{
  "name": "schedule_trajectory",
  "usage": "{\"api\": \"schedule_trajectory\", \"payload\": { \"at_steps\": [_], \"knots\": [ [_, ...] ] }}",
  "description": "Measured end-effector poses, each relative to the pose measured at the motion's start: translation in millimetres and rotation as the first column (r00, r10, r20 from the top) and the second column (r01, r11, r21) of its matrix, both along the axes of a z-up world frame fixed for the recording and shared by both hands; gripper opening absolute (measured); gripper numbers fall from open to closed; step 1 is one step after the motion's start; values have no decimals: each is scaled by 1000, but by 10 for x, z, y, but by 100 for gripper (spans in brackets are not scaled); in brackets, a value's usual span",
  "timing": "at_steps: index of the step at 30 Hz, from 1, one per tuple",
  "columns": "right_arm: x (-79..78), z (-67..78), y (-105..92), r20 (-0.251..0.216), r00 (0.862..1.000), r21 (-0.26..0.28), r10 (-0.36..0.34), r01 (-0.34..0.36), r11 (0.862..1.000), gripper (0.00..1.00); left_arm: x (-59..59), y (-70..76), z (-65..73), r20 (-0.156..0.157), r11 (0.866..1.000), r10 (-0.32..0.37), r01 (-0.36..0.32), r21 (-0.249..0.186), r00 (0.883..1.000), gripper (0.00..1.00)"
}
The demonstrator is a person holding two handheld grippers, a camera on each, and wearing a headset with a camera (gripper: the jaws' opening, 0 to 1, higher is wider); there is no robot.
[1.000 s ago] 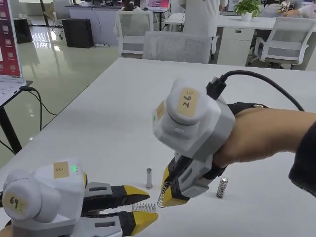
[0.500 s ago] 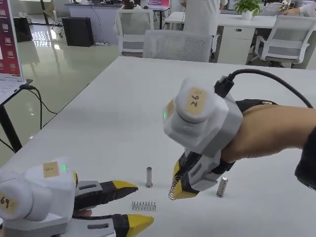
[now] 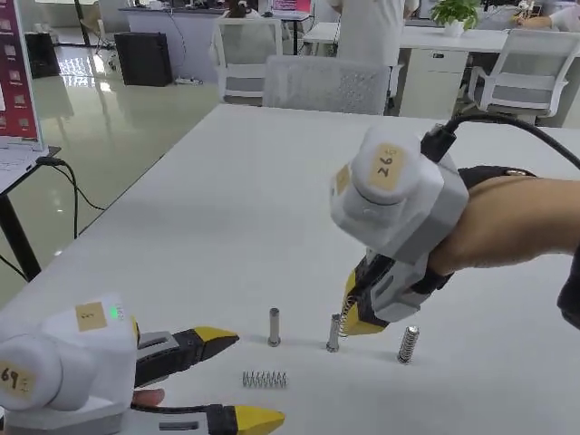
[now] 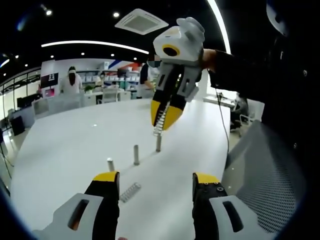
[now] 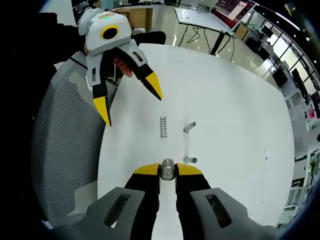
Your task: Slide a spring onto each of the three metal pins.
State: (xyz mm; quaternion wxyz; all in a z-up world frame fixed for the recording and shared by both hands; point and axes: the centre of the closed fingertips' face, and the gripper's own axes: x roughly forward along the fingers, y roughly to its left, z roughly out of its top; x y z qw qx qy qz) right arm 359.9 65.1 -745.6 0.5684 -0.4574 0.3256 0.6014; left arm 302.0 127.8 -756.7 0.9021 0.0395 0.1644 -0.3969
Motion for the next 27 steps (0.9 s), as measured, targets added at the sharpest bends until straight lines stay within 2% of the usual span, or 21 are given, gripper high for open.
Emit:
{"api": "schedule_trajectory", "payload": {
  "at_steps": [4, 8, 22, 27],
  "knots": [
    [140, -59, -36, 8, 1000, -13, -27, 27, 1000, 8, -7, -8, 1, 1, 1000, -1, 1, -1, 1000, 54],
    [217, -112, -48, 12, 999, -25, -43, 43, 999, 8, -16, -7, -12, -4, 1000, 0, 0, -1, 1000, 54],
    [416, -292, 52, 18, 998, -38, -63, 63, 997, 8, -44, -25, -48, -9, 1000, -6, 6, 11, 1000, 54],
    [434, -352, 76, 10, 998, -45, -63, 63, 997, 8, -46, -20, -47, -9, 1000, -5, 5, 10, 1000, 54]
  ]
}}
